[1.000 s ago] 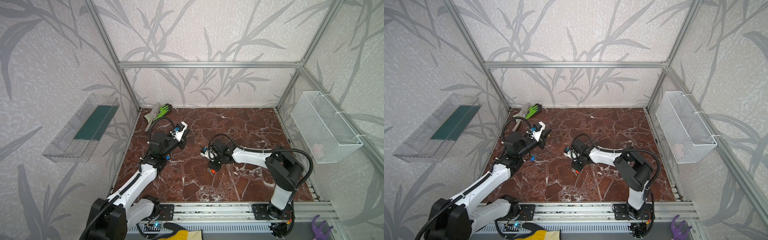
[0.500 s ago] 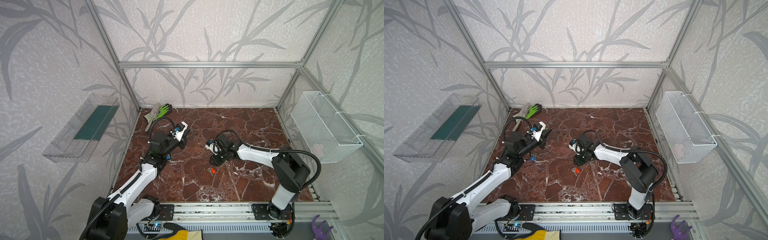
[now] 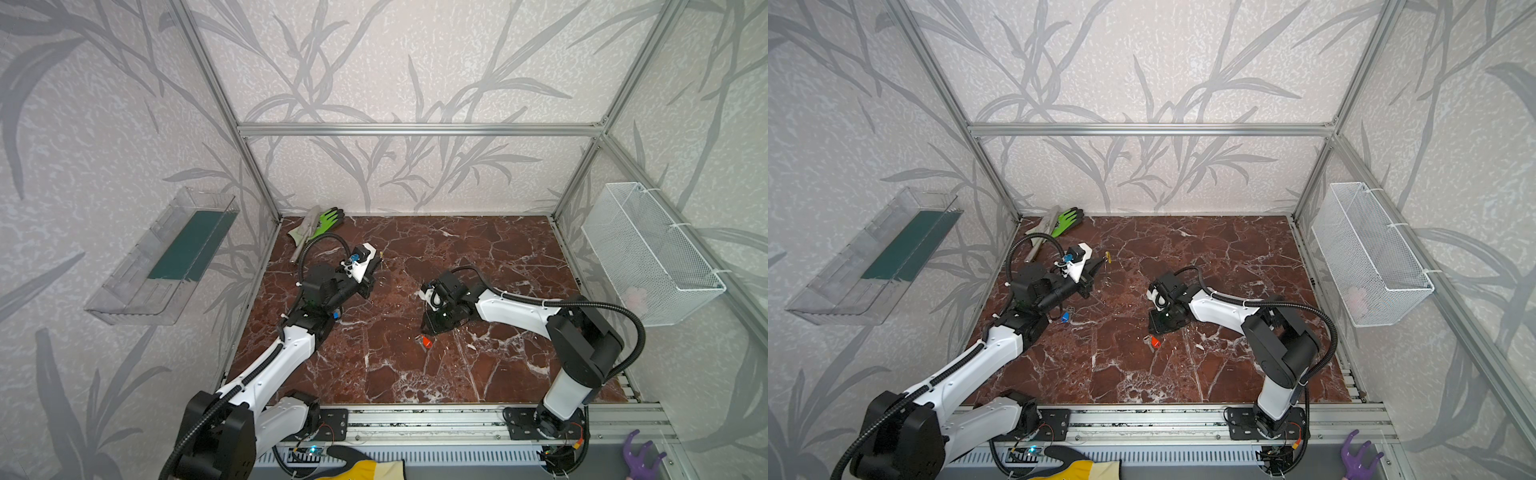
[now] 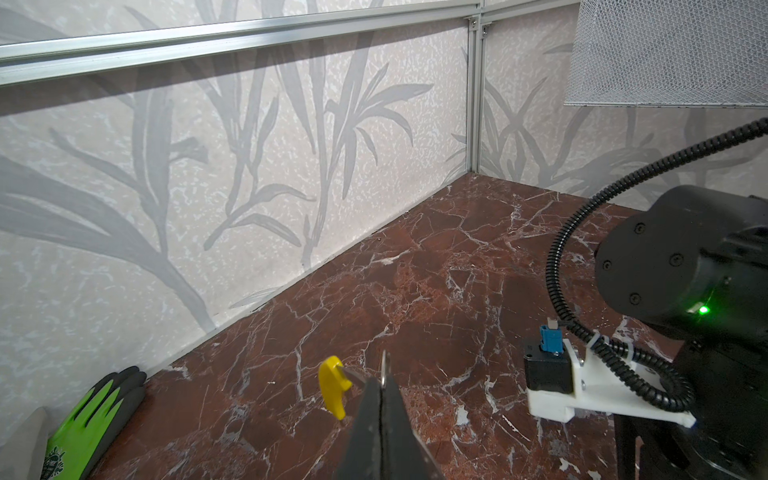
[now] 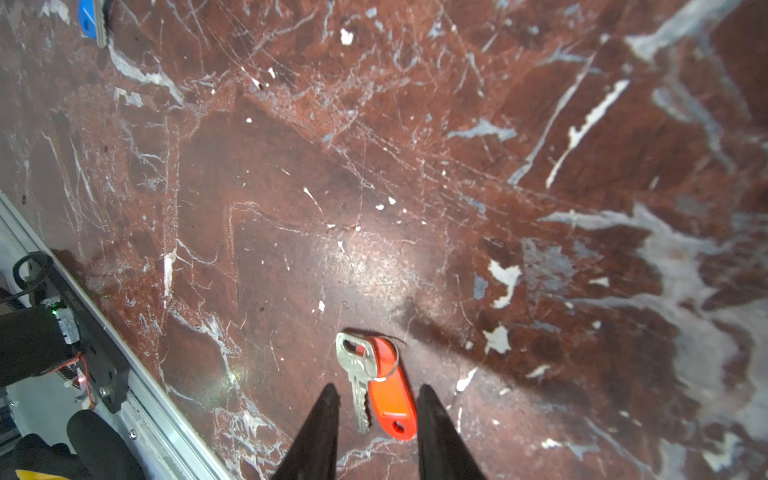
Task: Put the keys on the keyring
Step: 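Lift the red-tagged key with the right gripper toward the plate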
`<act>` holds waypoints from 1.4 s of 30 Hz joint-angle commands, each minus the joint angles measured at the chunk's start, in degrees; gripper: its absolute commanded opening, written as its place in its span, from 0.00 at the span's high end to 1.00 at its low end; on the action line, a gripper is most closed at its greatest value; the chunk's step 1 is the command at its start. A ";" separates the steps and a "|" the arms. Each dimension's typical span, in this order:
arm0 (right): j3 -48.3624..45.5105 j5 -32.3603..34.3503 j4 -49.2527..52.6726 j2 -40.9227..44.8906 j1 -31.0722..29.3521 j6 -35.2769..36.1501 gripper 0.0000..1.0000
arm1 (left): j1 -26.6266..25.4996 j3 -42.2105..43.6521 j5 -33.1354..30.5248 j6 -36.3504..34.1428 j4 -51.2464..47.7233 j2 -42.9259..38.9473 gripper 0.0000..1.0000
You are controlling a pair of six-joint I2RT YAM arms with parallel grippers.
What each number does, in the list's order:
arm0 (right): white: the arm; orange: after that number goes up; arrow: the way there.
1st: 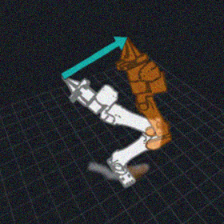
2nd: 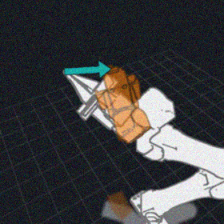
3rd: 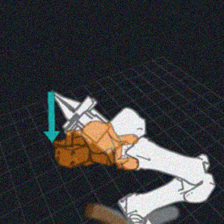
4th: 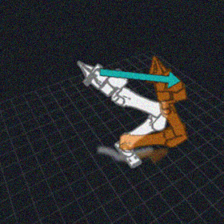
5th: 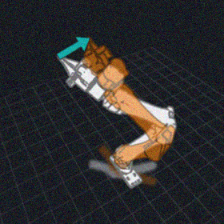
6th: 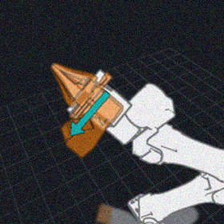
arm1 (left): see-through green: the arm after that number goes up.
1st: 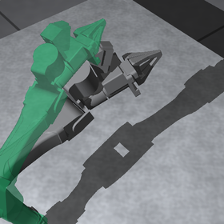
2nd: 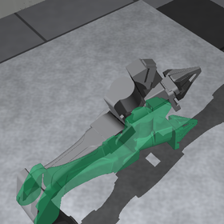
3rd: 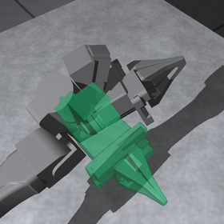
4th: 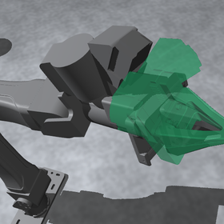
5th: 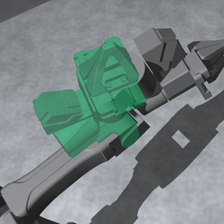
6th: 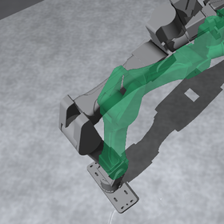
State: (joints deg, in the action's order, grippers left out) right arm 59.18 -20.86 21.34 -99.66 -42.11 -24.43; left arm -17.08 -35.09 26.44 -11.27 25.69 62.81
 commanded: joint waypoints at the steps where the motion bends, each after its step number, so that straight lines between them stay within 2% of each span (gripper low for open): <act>1: -0.10 -1.41 1.27 -2.14 -0.26 -2.50 0.67 | 0.27 -1.12 1.04 1.00 2.50 0.12 1.00; 12: 0.26 -3.72 -1.14 -5.15 -0.34 -3.35 0.70 | 0.23 -1.08 0.91 1.07 2.76 0.75 1.00; 26: 1.62 -4.63 -1.09 -6.69 -0.76 -2.65 0.83 | 0.29 -1.82 1.14 1.09 3.09 2.22 1.00; 38: 3.34 -4.96 1.24 -6.17 -0.76 0.23 1.00 | 0.27 -2.17 1.15 1.05 3.16 2.63 1.00; 42: 3.77 -5.02 1.64 -5.31 -0.85 1.63 1.00 | 0.23 -2.22 1.09 1.13 3.37 2.78 1.00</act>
State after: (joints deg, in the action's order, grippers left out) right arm 61.49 -25.56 20.88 -105.82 -42.65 -24.73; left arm -17.08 -35.31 26.87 -10.70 26.65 65.17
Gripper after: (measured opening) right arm 0.048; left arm 0.052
